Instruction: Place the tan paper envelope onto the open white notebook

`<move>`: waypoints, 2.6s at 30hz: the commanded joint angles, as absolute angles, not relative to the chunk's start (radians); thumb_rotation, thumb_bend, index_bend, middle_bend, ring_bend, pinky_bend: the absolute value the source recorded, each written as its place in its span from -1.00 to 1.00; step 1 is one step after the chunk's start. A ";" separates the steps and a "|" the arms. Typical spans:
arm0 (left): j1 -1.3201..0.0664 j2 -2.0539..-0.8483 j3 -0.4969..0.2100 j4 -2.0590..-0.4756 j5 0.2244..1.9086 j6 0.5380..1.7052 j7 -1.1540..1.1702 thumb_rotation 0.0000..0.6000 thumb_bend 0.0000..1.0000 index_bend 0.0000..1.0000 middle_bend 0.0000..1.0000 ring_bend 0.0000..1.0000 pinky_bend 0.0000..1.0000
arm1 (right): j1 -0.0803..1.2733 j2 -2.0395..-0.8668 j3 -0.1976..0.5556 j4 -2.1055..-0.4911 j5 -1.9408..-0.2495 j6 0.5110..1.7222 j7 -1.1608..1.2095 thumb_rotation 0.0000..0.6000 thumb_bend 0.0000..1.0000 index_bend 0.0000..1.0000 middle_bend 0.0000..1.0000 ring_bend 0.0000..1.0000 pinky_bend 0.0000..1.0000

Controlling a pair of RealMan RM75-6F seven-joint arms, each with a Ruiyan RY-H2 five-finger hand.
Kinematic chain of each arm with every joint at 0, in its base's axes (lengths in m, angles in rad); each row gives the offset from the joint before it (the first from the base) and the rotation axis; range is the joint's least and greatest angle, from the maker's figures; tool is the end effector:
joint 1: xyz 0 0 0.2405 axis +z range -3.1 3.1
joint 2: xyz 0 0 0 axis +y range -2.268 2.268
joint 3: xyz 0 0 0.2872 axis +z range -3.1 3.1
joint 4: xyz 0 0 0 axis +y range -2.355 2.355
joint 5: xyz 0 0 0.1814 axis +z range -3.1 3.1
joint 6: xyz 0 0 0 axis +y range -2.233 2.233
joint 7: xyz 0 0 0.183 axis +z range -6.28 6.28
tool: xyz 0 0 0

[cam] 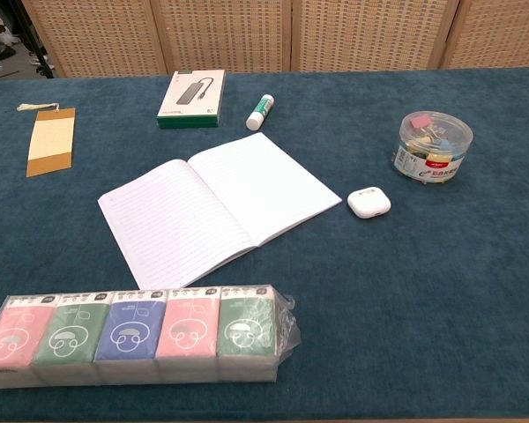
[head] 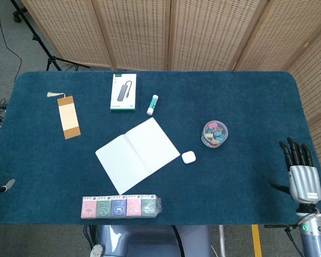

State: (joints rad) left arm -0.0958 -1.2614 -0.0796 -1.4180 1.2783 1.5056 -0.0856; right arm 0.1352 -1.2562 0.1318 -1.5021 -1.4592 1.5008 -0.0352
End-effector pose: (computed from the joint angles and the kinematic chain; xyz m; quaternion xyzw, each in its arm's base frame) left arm -0.3826 0.2265 0.1922 -0.4990 -0.4240 -0.3826 0.6518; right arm -0.3258 -0.2513 0.1811 0.5676 -0.3568 0.4233 0.6094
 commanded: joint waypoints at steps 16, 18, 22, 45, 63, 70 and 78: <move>-0.315 -1.105 -0.093 -1.416 1.340 1.049 -0.330 1.00 -1.00 -1.00 -1.00 -1.00 -1.00 | 0.135 -1.256 0.119 -1.482 -1.457 1.476 -0.018 1.00 -1.00 -1.00 -1.00 -1.00 -1.00; -0.382 -1.094 -0.099 -1.381 1.346 0.931 -0.378 1.00 -1.00 -1.00 -1.00 -1.00 -1.00 | 0.138 -1.261 0.118 -1.479 -1.453 1.468 -0.027 1.00 -1.00 -1.00 -1.00 -1.00 -1.00; -0.513 -1.079 -0.102 -1.342 1.370 0.693 -0.503 1.00 -1.00 -1.00 -1.00 -1.00 -1.00 | 0.145 -1.273 0.120 -1.461 -1.432 1.443 -0.043 1.00 -1.00 -1.00 -1.00 -1.00 -1.00; -0.795 -1.361 -0.115 -0.910 1.399 0.344 -0.728 1.00 -1.00 -1.00 -1.00 -1.00 -1.00 | 0.161 -1.296 0.125 -1.432 -1.392 1.396 -0.059 1.00 -1.00 -1.00 -1.00 -1.00 -1.00; -0.863 -1.449 -0.070 -0.814 1.430 0.251 -0.736 1.00 -1.00 -1.00 -1.00 -1.00 -1.00 | 0.163 -1.297 0.124 -1.430 -1.386 1.389 -0.053 1.00 -1.00 -1.00 -1.00 -1.00 -1.00; -0.863 -1.420 -0.053 -0.862 1.430 0.231 -0.725 1.00 -1.00 -1.00 -0.96 -0.90 -0.88 | 0.161 -1.293 0.124 -1.432 -1.387 1.391 -0.044 1.00 -1.00 -1.00 -1.00 -1.00 -1.00; -0.861 -1.369 -0.023 -0.950 1.451 0.214 -0.707 1.00 -1.00 -1.00 -0.83 -0.78 -0.79 | 0.160 -1.290 0.124 -1.432 -1.386 1.390 -0.039 1.00 -1.00 -1.00 -1.00 -1.00 -1.00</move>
